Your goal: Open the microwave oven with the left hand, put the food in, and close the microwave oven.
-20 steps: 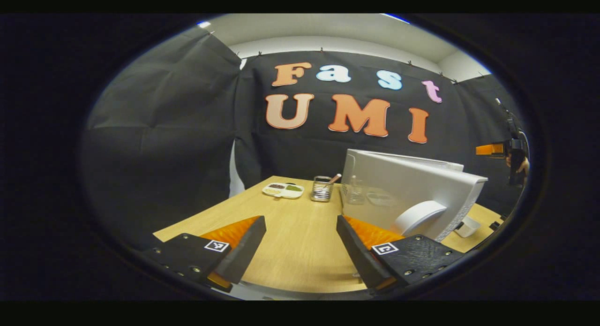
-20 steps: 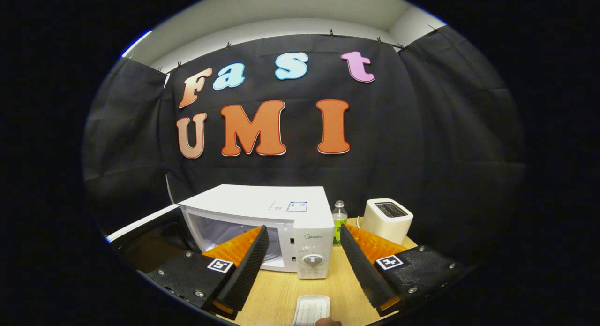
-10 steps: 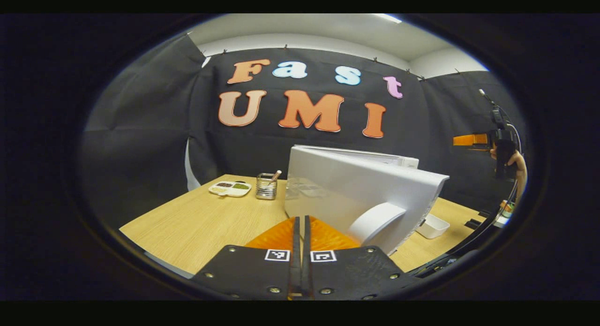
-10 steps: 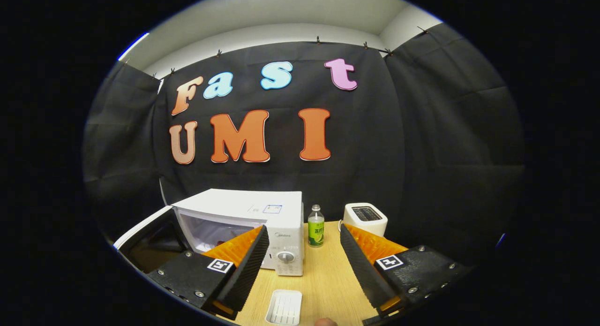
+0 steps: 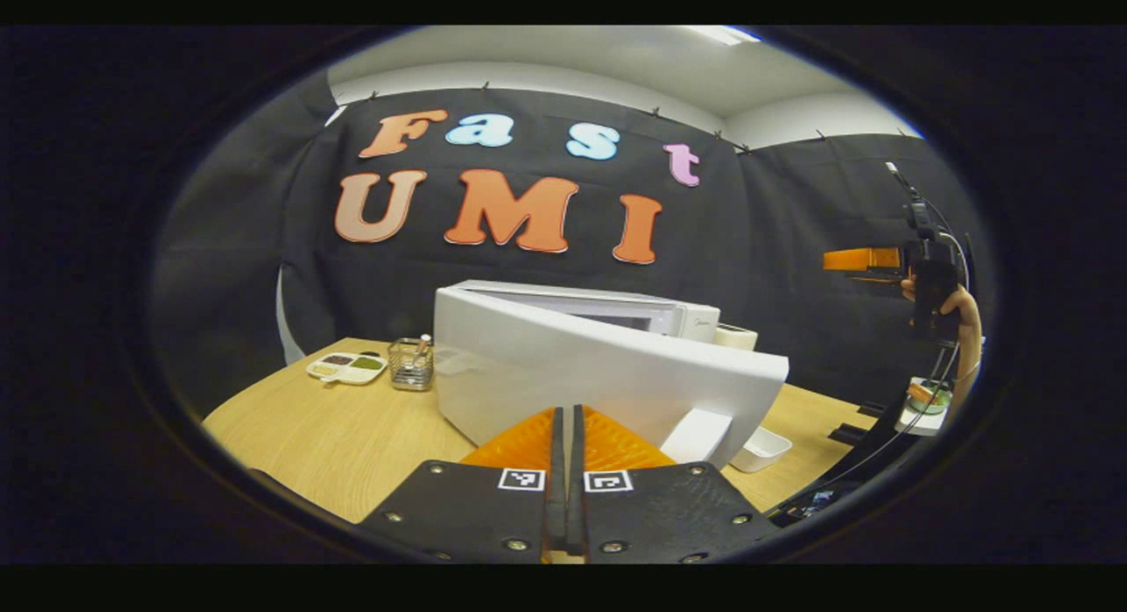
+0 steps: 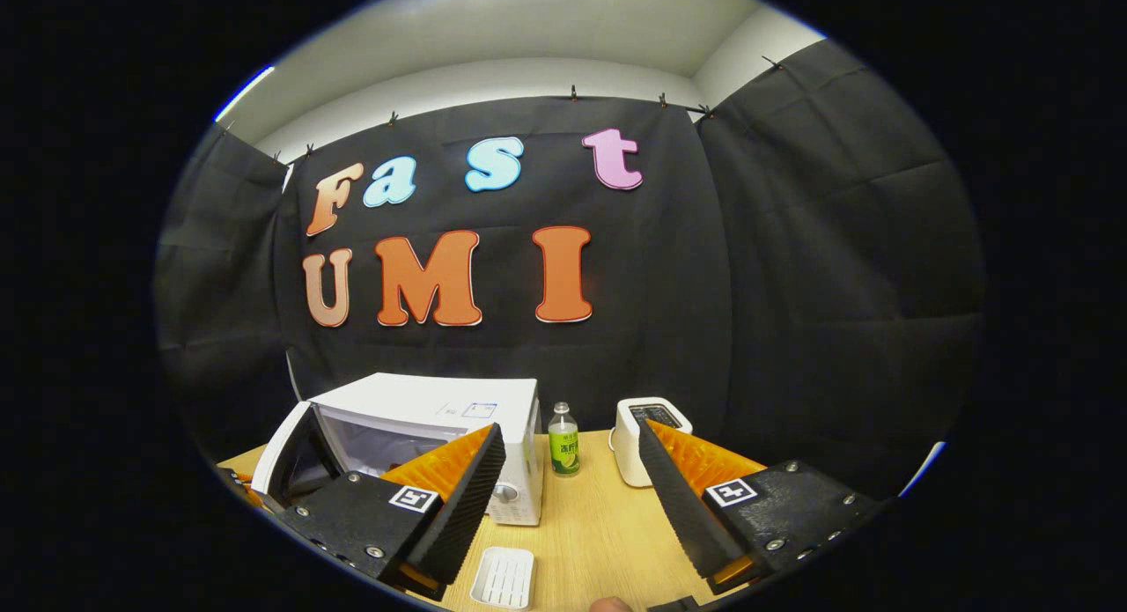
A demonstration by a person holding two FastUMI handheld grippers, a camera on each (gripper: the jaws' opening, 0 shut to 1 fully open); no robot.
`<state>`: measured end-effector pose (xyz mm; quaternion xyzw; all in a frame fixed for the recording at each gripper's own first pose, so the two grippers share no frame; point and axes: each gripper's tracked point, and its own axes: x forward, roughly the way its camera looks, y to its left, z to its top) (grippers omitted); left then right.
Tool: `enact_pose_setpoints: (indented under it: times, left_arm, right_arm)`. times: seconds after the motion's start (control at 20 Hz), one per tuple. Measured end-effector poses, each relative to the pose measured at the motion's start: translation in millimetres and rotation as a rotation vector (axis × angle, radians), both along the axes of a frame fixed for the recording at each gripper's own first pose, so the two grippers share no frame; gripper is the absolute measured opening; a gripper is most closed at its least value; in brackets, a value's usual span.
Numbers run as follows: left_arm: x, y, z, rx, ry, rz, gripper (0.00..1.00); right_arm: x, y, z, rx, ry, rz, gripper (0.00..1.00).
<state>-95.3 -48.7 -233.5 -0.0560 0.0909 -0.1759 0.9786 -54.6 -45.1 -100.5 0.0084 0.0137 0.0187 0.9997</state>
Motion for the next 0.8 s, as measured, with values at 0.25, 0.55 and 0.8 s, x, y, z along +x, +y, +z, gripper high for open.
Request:
enact_pose_setpoints:
  times: [0.25,0.55,0.8]
  left_arm:
    - [26.1,-38.6,7.2,0.004,-0.012,-0.057,0.01]
    - [62.9,-79.7,4.4,0.032,-0.025,-0.089,0.01]
    - [98.8,-108.6,0.2,0.056,-0.026,-0.092,0.01]
  right_arm:
    - [-1.6,-28.9,0.1,0.005,-0.001,-0.041,0.95]
    - [-1.0,-61.7,-3.2,0.029,-0.002,-0.092,0.95]
    - [-2.4,-86.1,-9.6,0.027,0.009,-0.134,0.95]
